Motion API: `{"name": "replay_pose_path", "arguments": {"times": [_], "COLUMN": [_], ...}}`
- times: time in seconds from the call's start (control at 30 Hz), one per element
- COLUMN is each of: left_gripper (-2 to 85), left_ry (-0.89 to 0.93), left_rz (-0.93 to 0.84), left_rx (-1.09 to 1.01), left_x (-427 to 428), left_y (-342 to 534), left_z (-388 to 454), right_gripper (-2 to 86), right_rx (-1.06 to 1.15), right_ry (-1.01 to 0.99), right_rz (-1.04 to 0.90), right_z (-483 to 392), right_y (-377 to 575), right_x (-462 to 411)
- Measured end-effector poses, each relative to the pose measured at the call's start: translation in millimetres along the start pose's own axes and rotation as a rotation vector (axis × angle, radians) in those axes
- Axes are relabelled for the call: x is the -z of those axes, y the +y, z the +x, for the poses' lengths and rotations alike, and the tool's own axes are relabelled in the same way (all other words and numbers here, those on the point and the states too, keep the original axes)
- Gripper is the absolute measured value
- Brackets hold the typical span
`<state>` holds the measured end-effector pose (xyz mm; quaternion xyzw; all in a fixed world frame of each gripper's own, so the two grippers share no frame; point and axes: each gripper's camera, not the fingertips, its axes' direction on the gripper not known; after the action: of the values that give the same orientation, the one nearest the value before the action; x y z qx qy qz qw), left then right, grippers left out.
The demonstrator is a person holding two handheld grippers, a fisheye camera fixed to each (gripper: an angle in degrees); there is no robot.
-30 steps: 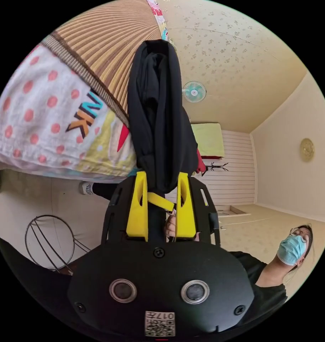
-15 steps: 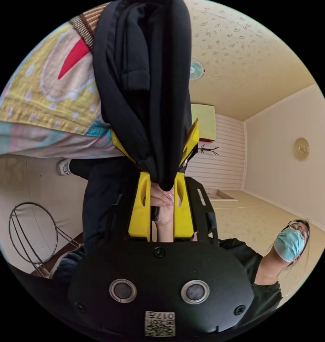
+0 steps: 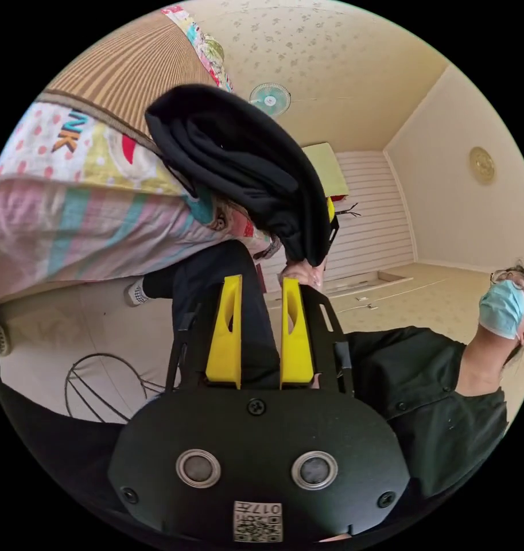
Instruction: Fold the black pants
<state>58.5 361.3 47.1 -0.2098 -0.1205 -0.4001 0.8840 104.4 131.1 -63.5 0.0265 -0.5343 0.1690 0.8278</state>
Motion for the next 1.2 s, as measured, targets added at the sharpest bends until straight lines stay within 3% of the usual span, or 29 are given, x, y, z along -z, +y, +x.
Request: {"name": "replay_pose_path", "arguments": {"times": [0.13,0.43,0.6,0.77,0.87,1.0,1.2], "left_gripper": [11.0,11.2,11.3,11.3,11.3,11.3,11.3], "left_ry": [-0.171,-0.255,-0.255,-0.218,-0.214,-0.225,-0.262], "left_rz": [-0.038,-0.202,-0.219,-0.187,-0.17,-0.17,-0.148], "left_rx": [-0.007,-0.038,-0.047,0.0,0.023,0.042,0.015], "left_x": [-5,-83,-104,-110,-114,-131,-161], "left_y": [15,29,32,32,30,24,11], "left_z": [-33,-55,-55,-68,-75,-81,-67], "right_gripper": [11.9,11.8,12.4,13.0,13.3,13.4,13.8], "right_rx": [0.131,0.524,0.399,0.053,-0.028,-0.01,-0.078], "right_ry": [0.059,0.236,0.228,0.408,0.224,0.224,0.41], "right_rz": [0.04,0.18,0.412,0.563,0.636,0.691,0.654], "right_z": [-41,-142,-101,18,83,83,57], "right_y": [-19,-126,-155,-98,-44,-25,-16], "right_x": [28,81,129,165,172,163,138]}}
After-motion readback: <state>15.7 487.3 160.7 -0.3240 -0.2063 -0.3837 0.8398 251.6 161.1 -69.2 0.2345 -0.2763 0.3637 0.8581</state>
